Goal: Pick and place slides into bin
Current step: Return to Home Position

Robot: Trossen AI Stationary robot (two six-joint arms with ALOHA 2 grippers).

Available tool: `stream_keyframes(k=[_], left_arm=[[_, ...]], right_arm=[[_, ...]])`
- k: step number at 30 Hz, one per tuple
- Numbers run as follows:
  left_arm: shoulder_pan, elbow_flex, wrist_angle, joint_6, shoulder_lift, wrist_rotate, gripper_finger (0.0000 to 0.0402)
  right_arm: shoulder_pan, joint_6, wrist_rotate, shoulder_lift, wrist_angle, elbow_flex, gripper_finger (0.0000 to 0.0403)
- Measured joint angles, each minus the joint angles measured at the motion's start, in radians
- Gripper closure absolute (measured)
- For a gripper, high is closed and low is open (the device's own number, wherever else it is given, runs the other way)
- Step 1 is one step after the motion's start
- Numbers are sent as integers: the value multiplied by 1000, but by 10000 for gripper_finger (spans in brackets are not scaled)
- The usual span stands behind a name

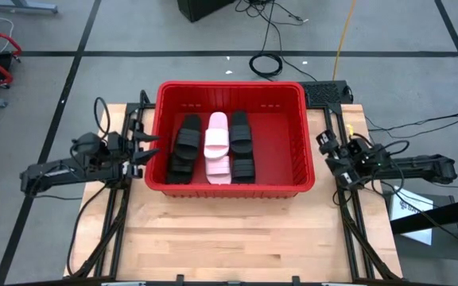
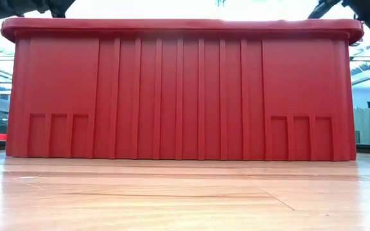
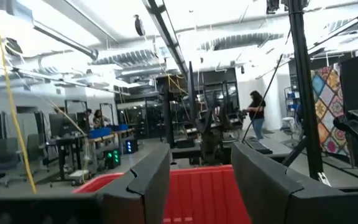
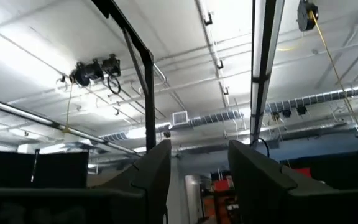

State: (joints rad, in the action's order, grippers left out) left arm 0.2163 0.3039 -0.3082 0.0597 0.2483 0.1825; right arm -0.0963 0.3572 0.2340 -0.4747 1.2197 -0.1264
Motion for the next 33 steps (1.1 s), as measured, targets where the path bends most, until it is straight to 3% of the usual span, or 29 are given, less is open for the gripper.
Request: stream_keyframes(k=[6, 12, 21, 33], left_arm=[[0, -33, 3, -19, -70, -4, 222], [0, -33, 121, -29, -138, 33, 222], [0, -28, 246, -34, -245, 56, 222], [-1, -20, 259, -29, -244, 73, 222]], right_arm=[[0, 35, 2, 1, 100, 56, 250], [0, 49, 7, 8, 135, 71, 250], [0, 73, 113, 94, 147, 73, 250], [-2, 69, 136, 306, -59, 74, 250]])
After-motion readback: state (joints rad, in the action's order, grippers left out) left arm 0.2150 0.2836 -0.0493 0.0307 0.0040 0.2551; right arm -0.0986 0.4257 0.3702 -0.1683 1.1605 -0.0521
